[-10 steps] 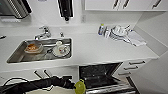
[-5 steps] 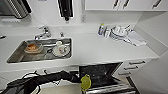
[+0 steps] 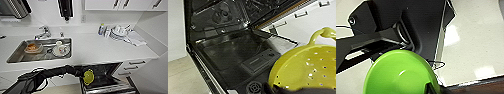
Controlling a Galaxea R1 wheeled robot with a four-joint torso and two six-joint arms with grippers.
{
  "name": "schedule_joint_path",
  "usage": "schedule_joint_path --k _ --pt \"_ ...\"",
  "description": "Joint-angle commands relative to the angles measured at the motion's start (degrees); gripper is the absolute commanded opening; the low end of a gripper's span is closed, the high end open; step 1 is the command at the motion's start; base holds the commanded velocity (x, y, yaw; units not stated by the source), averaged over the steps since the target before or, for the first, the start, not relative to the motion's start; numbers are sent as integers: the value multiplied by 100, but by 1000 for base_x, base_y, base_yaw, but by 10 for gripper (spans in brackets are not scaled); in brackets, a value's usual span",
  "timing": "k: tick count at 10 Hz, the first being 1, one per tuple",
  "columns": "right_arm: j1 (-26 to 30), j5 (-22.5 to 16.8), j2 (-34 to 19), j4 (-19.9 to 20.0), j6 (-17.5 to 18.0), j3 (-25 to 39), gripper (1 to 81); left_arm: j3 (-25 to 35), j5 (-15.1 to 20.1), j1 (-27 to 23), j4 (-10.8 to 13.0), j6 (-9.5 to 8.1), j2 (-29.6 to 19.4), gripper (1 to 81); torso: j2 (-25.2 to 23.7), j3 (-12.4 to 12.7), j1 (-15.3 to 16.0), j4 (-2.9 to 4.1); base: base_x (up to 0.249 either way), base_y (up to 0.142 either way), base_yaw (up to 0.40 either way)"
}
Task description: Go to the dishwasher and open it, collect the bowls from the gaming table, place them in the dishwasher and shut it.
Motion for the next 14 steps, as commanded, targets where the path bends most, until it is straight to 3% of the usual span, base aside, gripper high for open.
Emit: schedule_joint_path --k 1,5,7,8,11,13,14 --pt "-50 -475 -163 -47 2 71 10 -266 322 -867 -2 -3 459 10 0 0 0 0 0 0 0" --pt "-6 -483 -137 -47 2 53 10 -891 437 -903 218 -3 1198 10 0 -2 2 0 0 0 0" --pt "-6 -483 -137 -47 10 44 10 -954 429 -990 201 -3 1331 10 2 -2 2 0 0 0 0" --pt "-7 -483 -137 -47 10 44 10 -954 429 -990 174 -3 1366 811 2 -2 2 0 0 0 0" --pt "20 -475 -154 -29 10 96 10 -762 455 -667 165 15 1078 811 2 -2 4 0 0 0 0" --pt "195 -475 -576 -38 1 729 10 285 499 -271 209 50 128 811 5 -2 4 0 0 0 0" --pt "301 -475 -1051 -38 1 1423 10 1032 499 -235 218 59 -549 811 5 -2 4 0 0 0 0"
